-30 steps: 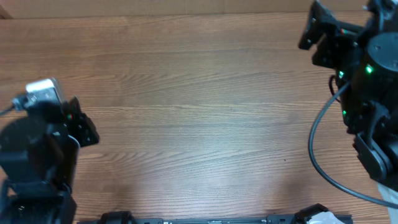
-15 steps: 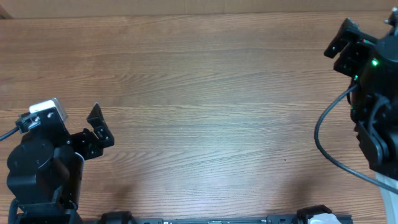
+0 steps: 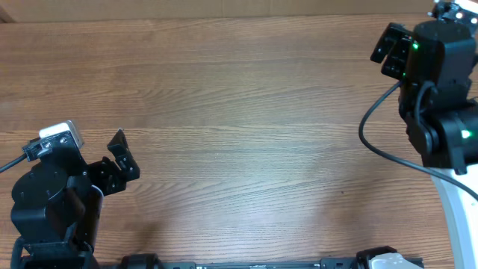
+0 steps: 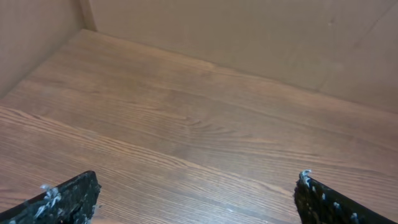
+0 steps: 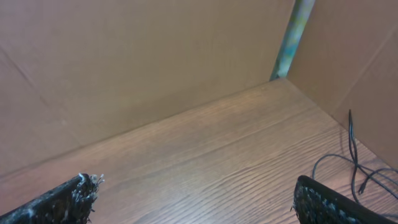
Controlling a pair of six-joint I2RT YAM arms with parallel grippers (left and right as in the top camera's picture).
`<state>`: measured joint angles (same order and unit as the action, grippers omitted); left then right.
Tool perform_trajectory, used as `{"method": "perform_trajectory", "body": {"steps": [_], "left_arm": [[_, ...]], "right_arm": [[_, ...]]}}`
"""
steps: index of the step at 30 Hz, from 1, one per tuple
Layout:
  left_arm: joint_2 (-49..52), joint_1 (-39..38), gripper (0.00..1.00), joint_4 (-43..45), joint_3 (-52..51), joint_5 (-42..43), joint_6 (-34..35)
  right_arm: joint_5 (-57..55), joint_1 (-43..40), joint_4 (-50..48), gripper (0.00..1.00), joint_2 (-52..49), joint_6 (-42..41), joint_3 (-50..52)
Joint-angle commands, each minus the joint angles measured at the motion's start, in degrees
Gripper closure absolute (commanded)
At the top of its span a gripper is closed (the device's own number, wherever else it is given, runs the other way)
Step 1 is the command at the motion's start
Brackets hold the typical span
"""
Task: Untangle cables
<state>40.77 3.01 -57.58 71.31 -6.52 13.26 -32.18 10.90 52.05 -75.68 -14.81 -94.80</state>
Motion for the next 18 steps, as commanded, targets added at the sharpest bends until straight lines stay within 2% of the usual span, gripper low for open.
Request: {"method": "perform_trajectory", "body": {"steps": [1, 9, 13, 18], "left_arm": [[0.1, -0.1, 0.0, -1.0, -0.2, -3.8, -1.7], [-5.7, -2.5, 0.0, 0.3, -1.8, -4.2, 0.6], [-13.3, -4.7, 0.0, 7.1, -7.0, -4.2, 3.1], [-24.7, -6.9, 0.0, 19.5, -18.1, -4.4, 3.6]], "right_arm": [[-0.7, -0.2, -0.2, 0.0, -1.4, -0.3, 0.3], [-0.7, -0.2, -0.3, 0.0, -4.2, -0.3, 0.3], [-0.7, -0.2, -0.3, 0.0, -5.2, -0.3, 0.3], [-0.7, -0.2, -0.2, 0.0, -5.6, -0.3, 0.3]]}}
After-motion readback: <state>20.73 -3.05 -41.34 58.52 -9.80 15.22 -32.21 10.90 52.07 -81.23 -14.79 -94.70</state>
